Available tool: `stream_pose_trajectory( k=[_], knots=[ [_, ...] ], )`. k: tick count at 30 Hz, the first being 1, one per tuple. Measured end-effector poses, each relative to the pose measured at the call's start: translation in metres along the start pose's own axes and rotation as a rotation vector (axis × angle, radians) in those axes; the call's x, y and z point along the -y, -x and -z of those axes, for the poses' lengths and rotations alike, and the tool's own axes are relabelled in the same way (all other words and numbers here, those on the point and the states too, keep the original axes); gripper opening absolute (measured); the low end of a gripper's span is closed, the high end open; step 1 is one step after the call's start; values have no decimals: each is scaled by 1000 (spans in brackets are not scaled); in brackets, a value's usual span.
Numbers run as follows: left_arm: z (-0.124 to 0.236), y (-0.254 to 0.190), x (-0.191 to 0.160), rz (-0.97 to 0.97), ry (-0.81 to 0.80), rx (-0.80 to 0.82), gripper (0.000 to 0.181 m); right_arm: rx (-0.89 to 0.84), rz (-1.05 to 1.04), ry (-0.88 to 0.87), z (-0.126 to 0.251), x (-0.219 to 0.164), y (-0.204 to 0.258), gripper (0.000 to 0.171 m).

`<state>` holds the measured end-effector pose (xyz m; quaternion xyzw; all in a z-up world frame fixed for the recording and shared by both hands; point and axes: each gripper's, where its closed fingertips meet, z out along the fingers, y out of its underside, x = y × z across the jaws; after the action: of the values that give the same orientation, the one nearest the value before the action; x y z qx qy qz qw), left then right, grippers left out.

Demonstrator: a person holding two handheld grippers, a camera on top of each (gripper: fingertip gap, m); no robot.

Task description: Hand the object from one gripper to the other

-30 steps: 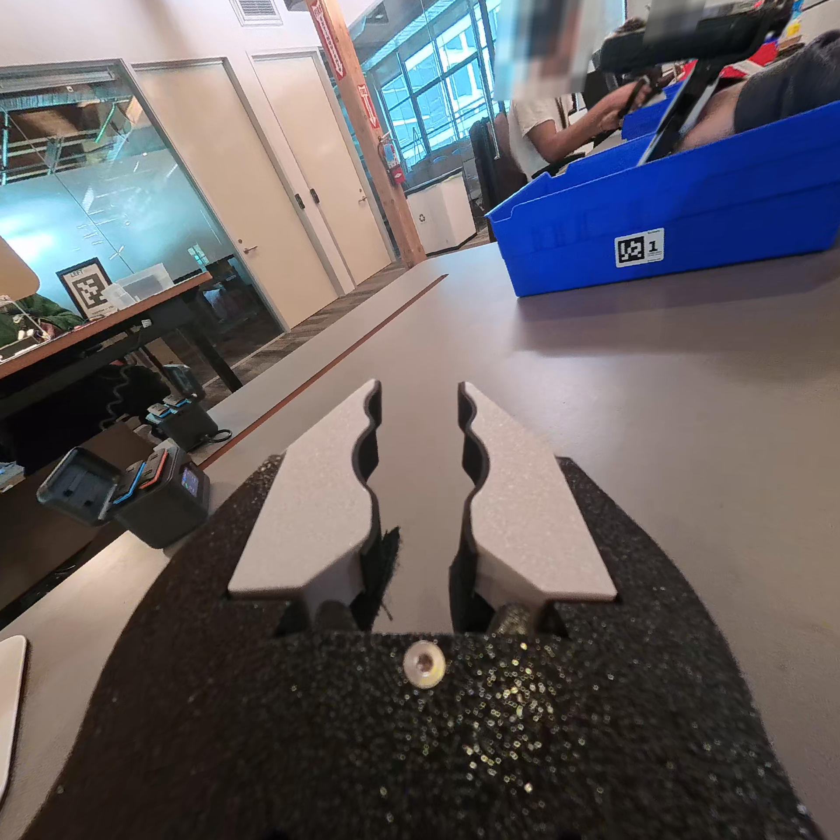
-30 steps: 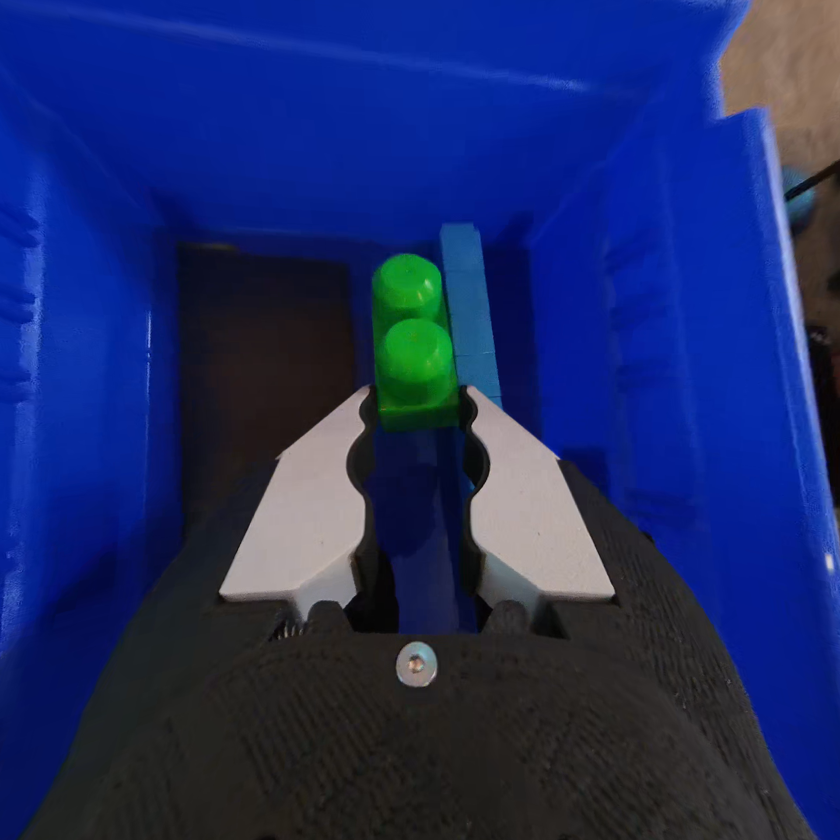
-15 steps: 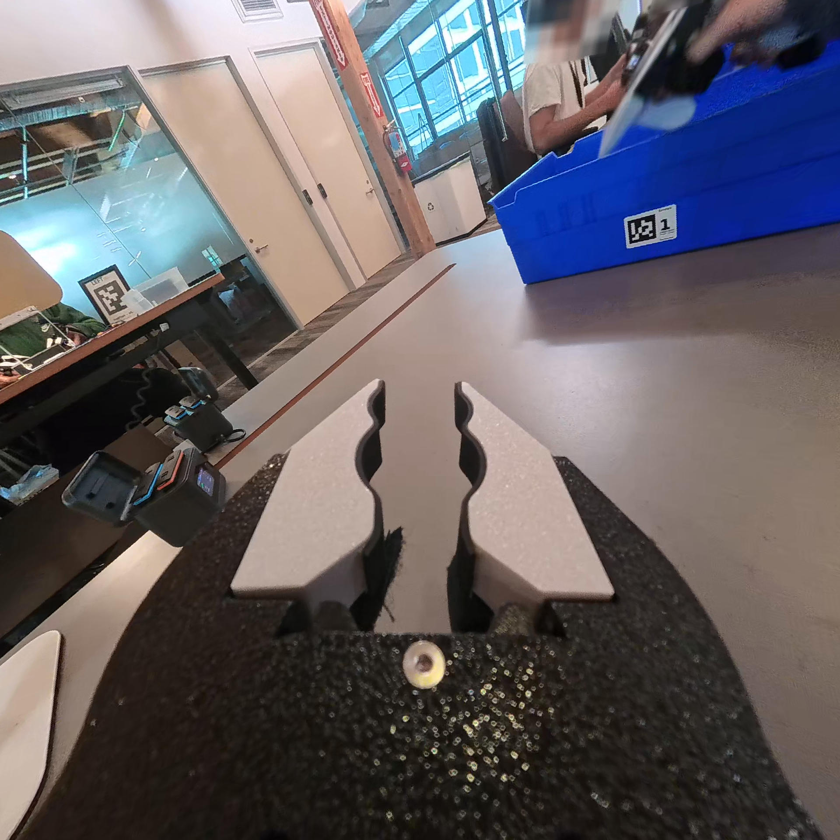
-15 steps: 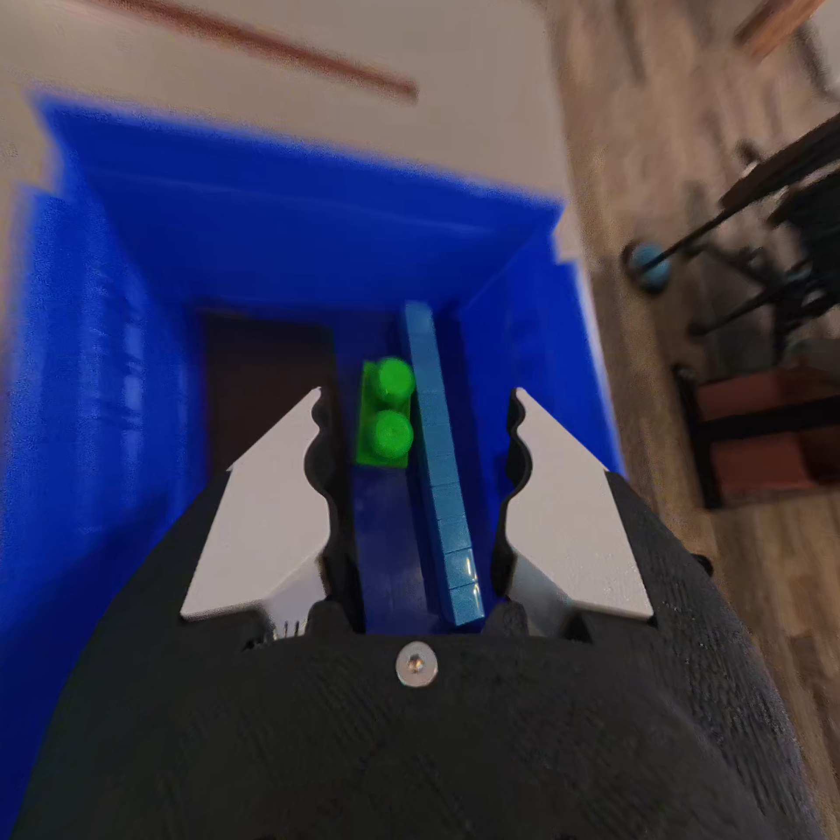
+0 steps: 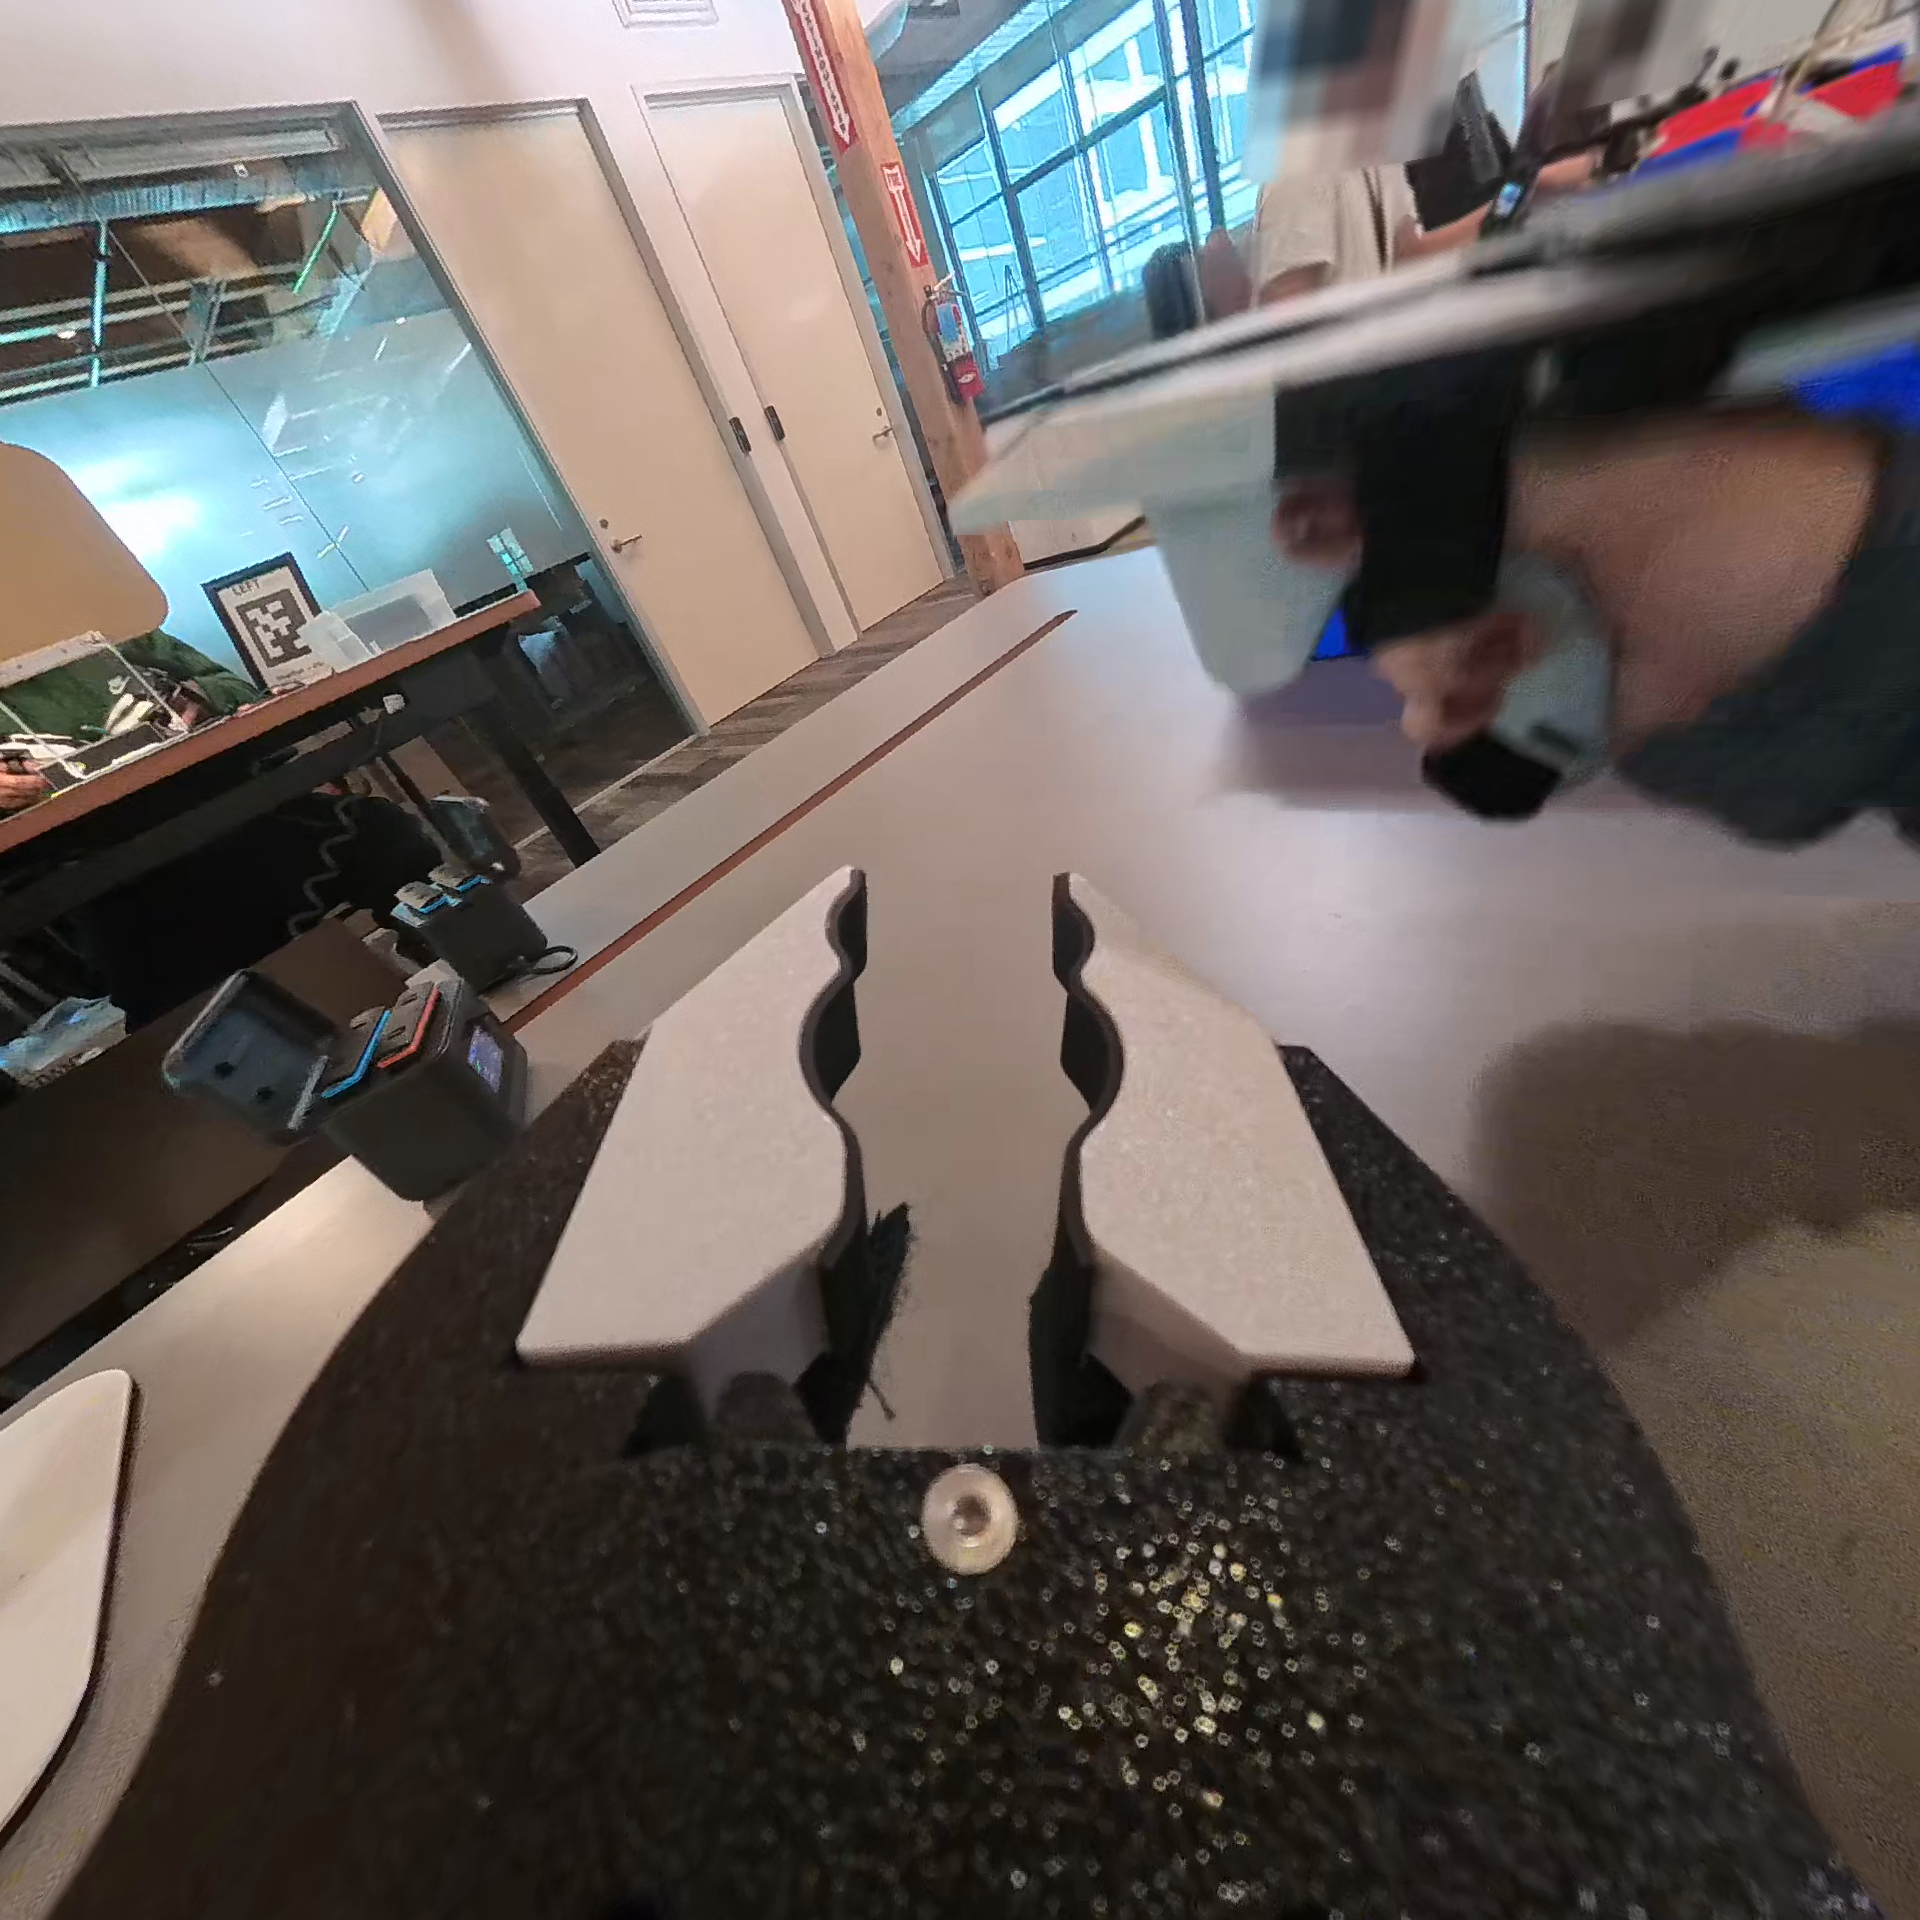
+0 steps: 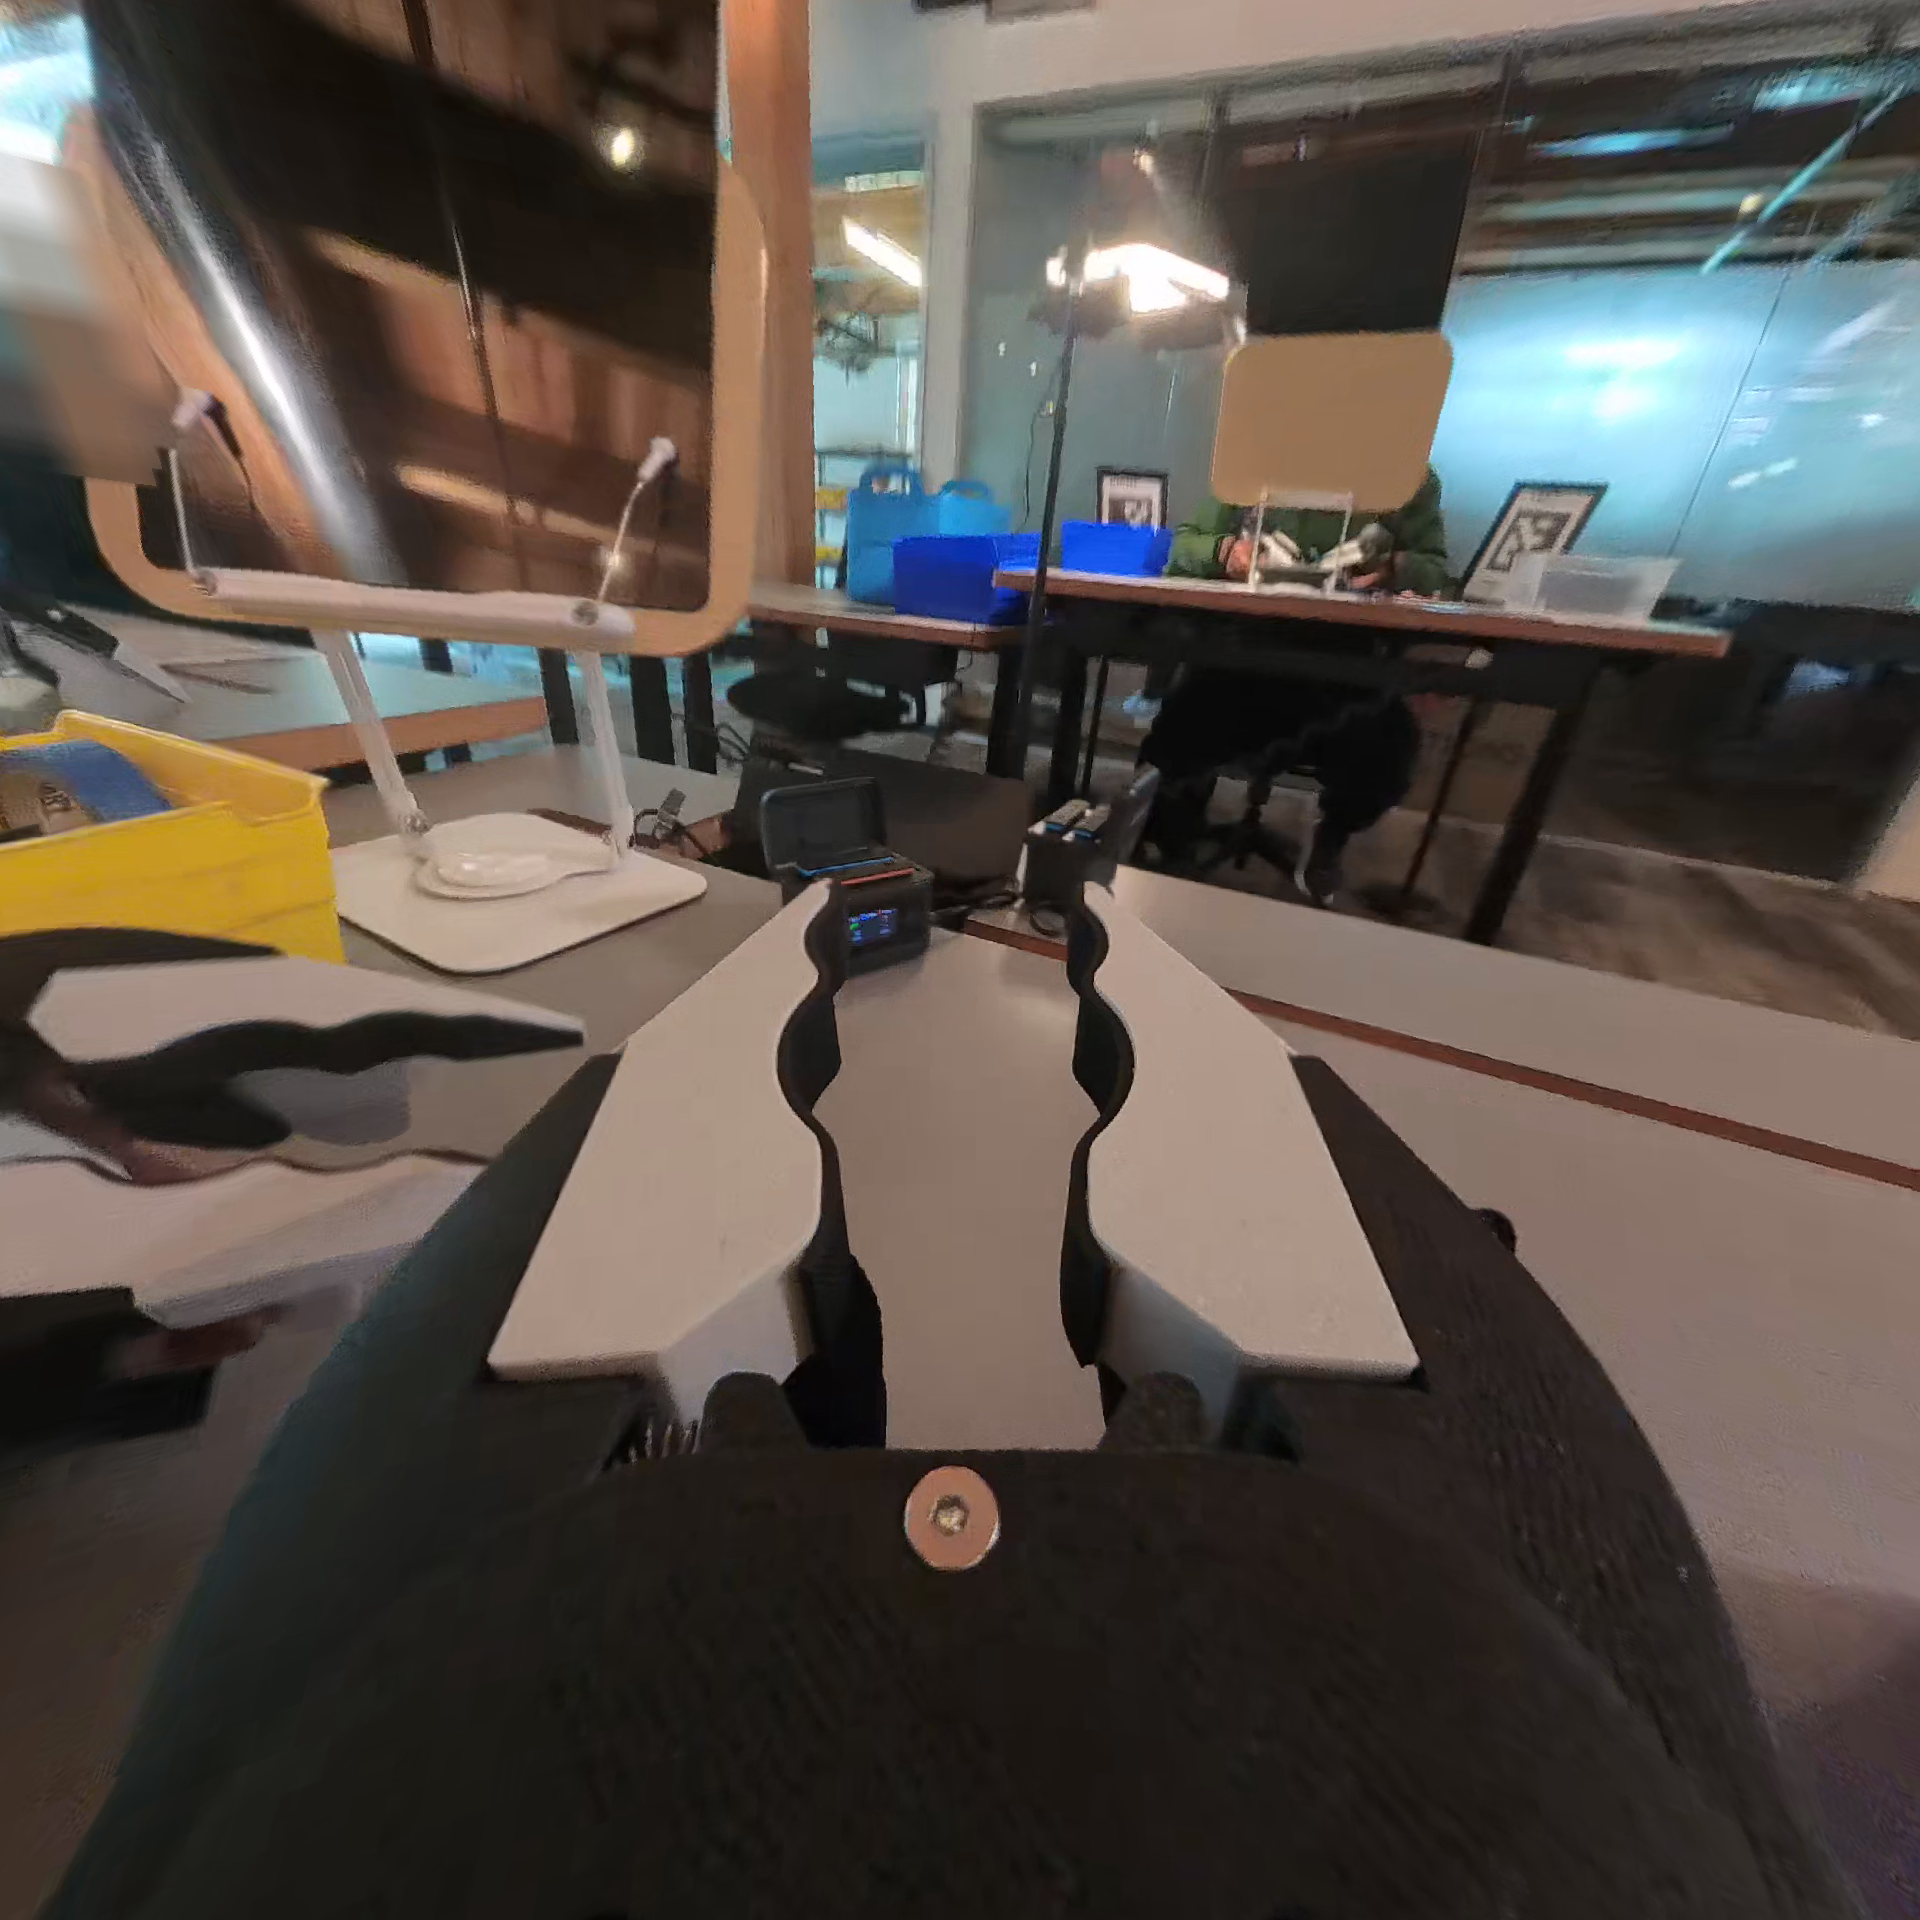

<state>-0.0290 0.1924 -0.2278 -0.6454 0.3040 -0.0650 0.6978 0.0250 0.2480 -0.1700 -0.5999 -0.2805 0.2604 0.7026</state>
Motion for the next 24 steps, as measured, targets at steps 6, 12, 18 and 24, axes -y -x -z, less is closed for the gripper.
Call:
stream_pose_trajectory(
  k=[6, 12, 18, 24],
  knots=[
    [-1, 5, -1, 47, 5, 9, 36, -82, 482, -105, 6, -18, 12, 30],
    [3, -19, 2, -29, 196, -38, 50, -118, 345, -58, 4, -32, -10, 28],
    [82, -2, 27, 28, 404, 10, 70, -119, 264, -61, 4, -32, -18, 27],
    [238, 112, 17, 64, 724, 364, 73, -102, 266, -57, 0, -33, -14, 26]
  ],
)
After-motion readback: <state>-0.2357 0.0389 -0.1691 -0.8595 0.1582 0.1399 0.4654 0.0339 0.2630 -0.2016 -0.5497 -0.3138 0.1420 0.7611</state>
